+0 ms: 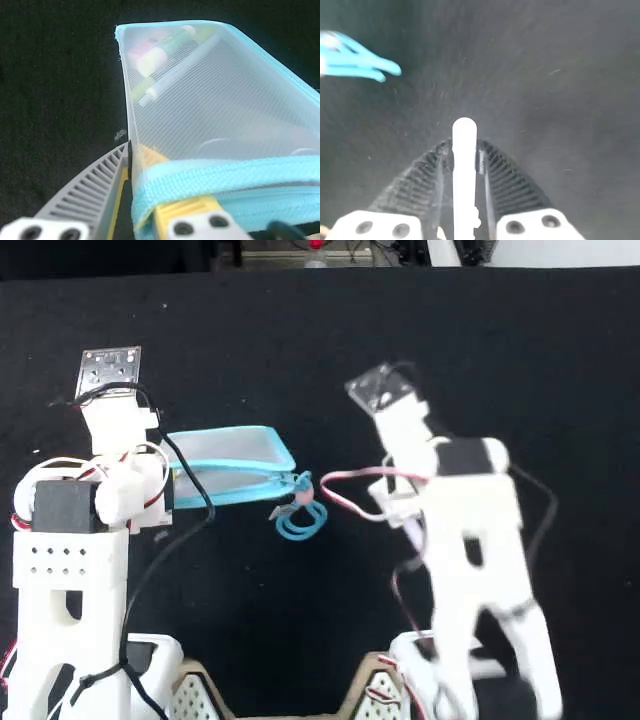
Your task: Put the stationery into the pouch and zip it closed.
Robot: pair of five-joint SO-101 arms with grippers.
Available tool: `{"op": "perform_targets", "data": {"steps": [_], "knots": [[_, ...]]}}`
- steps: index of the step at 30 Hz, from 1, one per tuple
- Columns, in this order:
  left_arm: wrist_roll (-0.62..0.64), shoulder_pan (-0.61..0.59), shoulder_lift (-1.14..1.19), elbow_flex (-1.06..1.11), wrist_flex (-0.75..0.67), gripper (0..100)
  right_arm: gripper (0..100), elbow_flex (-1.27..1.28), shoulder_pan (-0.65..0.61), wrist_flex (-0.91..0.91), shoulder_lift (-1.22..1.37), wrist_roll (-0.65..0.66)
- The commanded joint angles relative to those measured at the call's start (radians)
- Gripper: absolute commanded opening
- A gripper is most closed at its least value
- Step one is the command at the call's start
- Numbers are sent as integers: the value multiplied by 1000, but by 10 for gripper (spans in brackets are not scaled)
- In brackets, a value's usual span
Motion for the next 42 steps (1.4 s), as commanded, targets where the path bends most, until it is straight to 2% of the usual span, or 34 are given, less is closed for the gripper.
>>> {"op": "perform_targets", "data": {"steps": [1, 7, 12, 19, 25, 30, 38, 42], "knots": [[5, -13, 6, 5, 6, 30, 11, -128, -100, 44, -268, -48], [5, -13, 6, 5, 6, 30, 11, -197, -293, -14, -507, -235], [5, -13, 6, 5, 6, 30, 11, -202, -503, -164, -671, -390], [5, -13, 6, 5, 6, 30, 14, -39, -703, -509, -878, -416], [5, -13, 6, 5, 6, 30, 12, 252, -764, -887, -984, -416], [5, -13, 6, 5, 6, 30, 12, 456, -764, -1086, -1020, -416], [5, -13, 6, 5, 6, 30, 12, 619, -763, -1129, -1024, -411], [5, -13, 6, 5, 6, 30, 12, 671, -764, -1135, -1026, -233]]}}
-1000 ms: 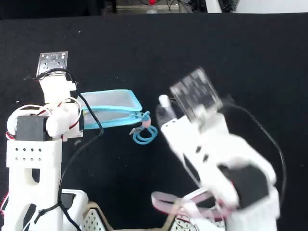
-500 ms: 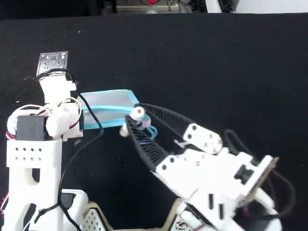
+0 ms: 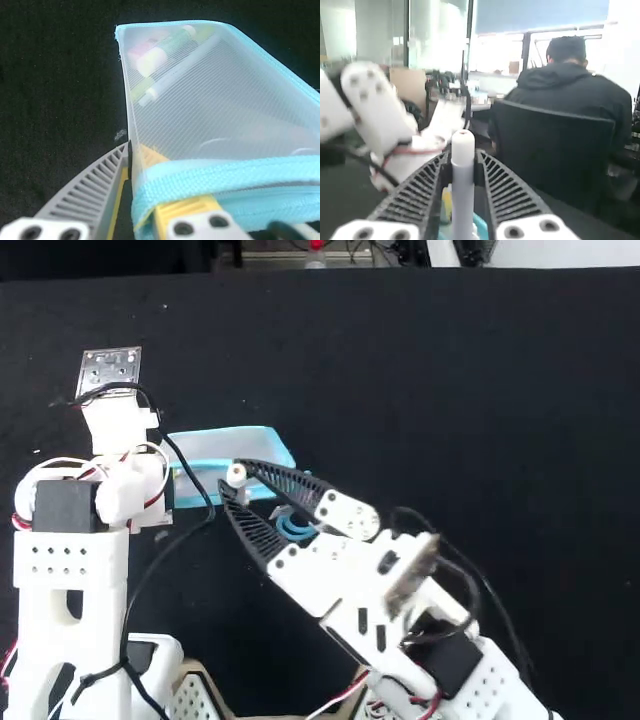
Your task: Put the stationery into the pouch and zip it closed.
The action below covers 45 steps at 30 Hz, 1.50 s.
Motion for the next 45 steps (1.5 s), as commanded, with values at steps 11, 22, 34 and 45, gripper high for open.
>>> {"op": "perform_targets", "data": {"steps": [11, 22, 34, 45], "knots": [[5, -13, 6, 5, 6, 30, 11, -170, -12, -25, -97, 121], [5, -13, 6, 5, 5, 30, 11, -2, -6, -229, -99, 120], [5, -13, 6, 5, 5, 30, 15, 217, -5, -265, -101, 121], [5, -13, 6, 5, 3, 30, 172, -58, -71, 219, -108, 114]]}}
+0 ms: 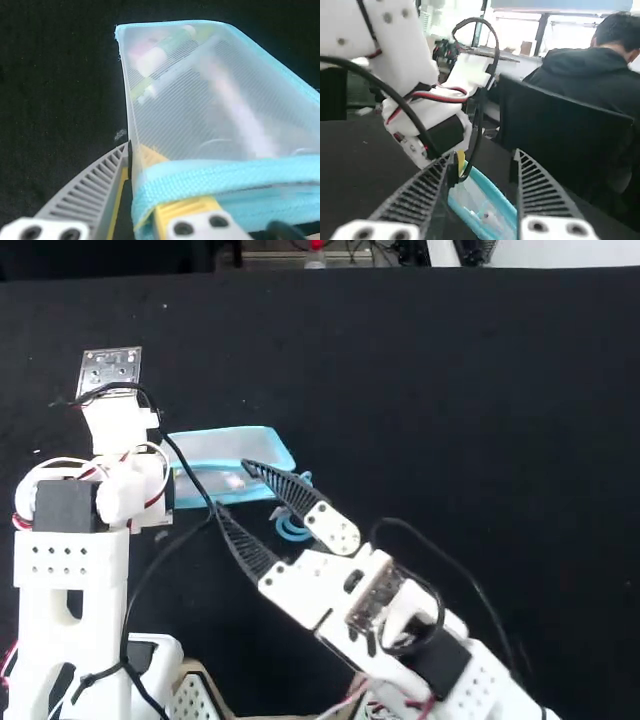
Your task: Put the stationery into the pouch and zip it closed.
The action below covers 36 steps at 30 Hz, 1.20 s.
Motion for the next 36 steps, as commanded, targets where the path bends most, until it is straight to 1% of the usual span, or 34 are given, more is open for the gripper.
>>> {"op": "perform_targets", "data": {"steps": [1, 5, 10, 14, 18, 25, 30, 36], "knots": [[5, -13, 6, 5, 3, 30, 172, -225, -21, 207, -18, -5], [5, -13, 6, 5, 3, 30, 172, -354, 0, 361, -18, 0], [5, -13, 6, 5, 5, 30, 172, -403, 180, 528, -18, -5], [5, -13, 6, 5, 5, 30, 175, -318, 304, 632, -18, -5], [5, -13, 6, 5, 5, 30, 177, -186, 353, 615, -19, -5], [5, -13, 6, 5, 2, 30, 177, -19, 351, 525, -21, -5], [5, -13, 6, 5, 2, 30, 177, 105, 354, 397, -21, 2], [5, -13, 6, 5, 0, 30, 177, 193, 359, 226, -21, 2]]}}
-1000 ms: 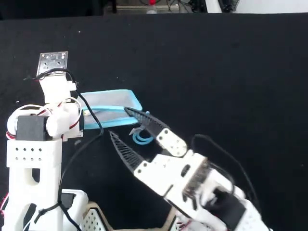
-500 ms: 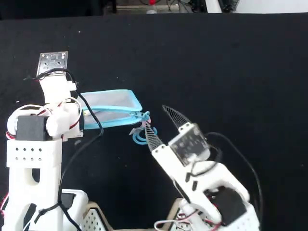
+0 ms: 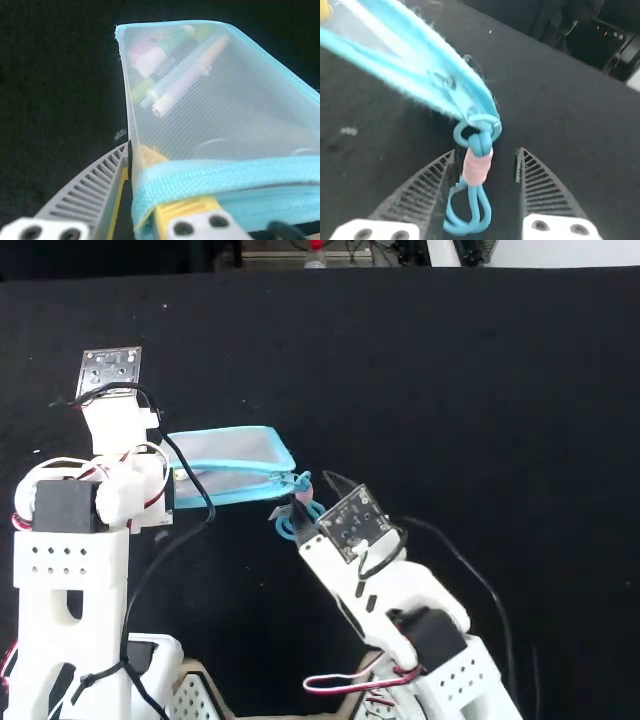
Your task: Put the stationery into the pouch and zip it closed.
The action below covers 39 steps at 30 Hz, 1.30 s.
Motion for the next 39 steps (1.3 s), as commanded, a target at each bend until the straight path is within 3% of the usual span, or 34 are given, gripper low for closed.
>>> {"op": "perform_targets", "data": {"steps": [1, 7, 15, 22, 28, 39], "knots": [[5, -13, 6, 5, 0, 30, 177, 28, 18, -140, -12, 2], [5, -13, 6, 5, 5, 30, 177, 47, 20, -212, -12, 6], [5, -13, 6, 5, 5, 30, 172, 50, 15, -206, -12, 157], [5, -13, 6, 5, 5, 30, 44, 45, 18, -206, -12, 160], [3, -13, 6, 5, 6, 30, 18, 45, 20, -203, -12, 160], [3, -13, 6, 5, 6, 30, 18, -114, 18, 91, -12, 160]]}}
